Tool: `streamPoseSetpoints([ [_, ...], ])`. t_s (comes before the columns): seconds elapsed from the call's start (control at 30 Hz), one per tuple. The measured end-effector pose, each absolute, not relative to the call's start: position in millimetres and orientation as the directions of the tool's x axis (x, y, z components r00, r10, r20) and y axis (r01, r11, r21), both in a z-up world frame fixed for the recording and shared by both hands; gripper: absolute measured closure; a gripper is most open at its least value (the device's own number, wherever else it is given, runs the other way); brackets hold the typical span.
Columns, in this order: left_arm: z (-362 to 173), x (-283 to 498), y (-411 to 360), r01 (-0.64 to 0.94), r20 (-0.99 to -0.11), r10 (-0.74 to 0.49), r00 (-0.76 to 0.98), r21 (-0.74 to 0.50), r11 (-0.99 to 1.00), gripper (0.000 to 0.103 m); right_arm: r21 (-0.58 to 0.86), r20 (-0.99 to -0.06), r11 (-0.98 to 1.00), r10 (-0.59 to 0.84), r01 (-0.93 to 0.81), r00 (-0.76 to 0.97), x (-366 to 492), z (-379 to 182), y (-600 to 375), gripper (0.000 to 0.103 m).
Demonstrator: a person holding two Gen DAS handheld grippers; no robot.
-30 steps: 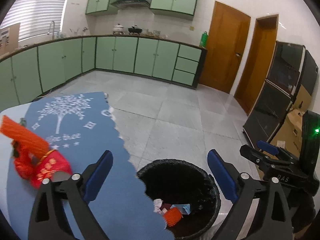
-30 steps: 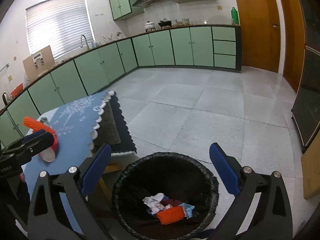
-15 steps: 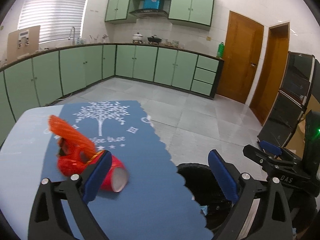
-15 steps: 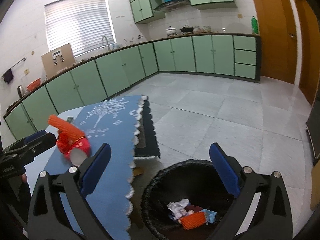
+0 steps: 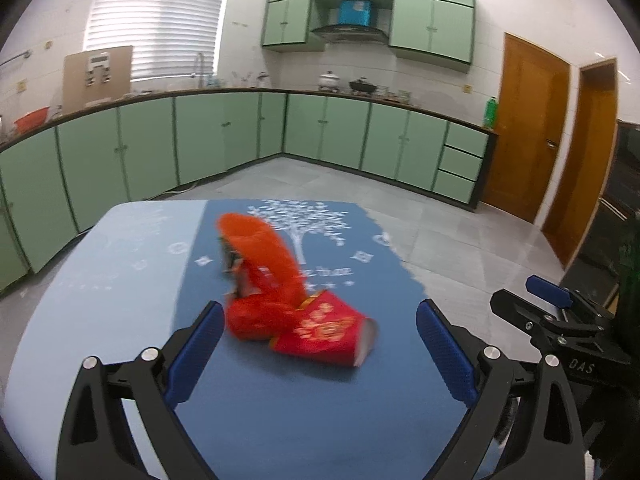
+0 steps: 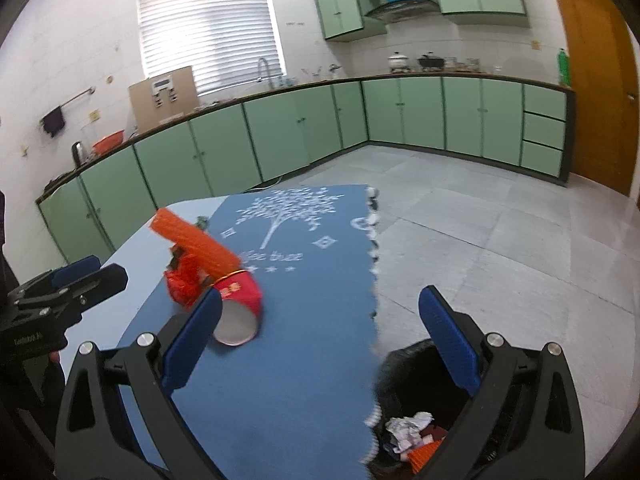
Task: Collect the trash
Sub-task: 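Move both tools back to the red cup and red bag on the table, then grasp the red paper cup with the right tool while the left tool grasps the red plastic bag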
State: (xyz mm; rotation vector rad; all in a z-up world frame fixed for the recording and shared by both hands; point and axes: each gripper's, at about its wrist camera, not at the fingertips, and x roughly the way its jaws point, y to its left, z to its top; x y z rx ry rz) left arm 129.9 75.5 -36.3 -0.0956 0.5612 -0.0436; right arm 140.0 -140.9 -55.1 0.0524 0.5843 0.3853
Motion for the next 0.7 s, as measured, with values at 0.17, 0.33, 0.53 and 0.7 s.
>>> streamPoseSetpoints([
  [0.17, -43, 129, 106, -0.057, -0.536, -0.003, 0.844, -0.094, 0.994, 0.008, 0.150, -0.544, 0.917, 0.388, -0.369, 0.744, 151, -65, -112, 0.007],
  [0.33, -55, 130, 138, -0.136, -0.549, 0.067, 0.833, -0.086, 0.987, 0.008, 0.134, -0.567, 0.914, 0.388, -0.383, 0.727, 158, -76, -89, 0.007],
  [0.53, -68, 129, 164, -0.198, -0.568, 0.124, 0.814, -0.071, 0.978, 0.008, 0.124, -0.604, 0.903, 0.398, -0.412, 0.691, 162, -90, -60, 0.007],
  [0.7, -77, 127, 175, -0.210, -0.580, 0.136, 0.803, -0.061, 0.976, 0.008, 0.114, -0.631, 0.895, 0.401, -0.432, 0.664, 168, -101, -41, 0.007],
])
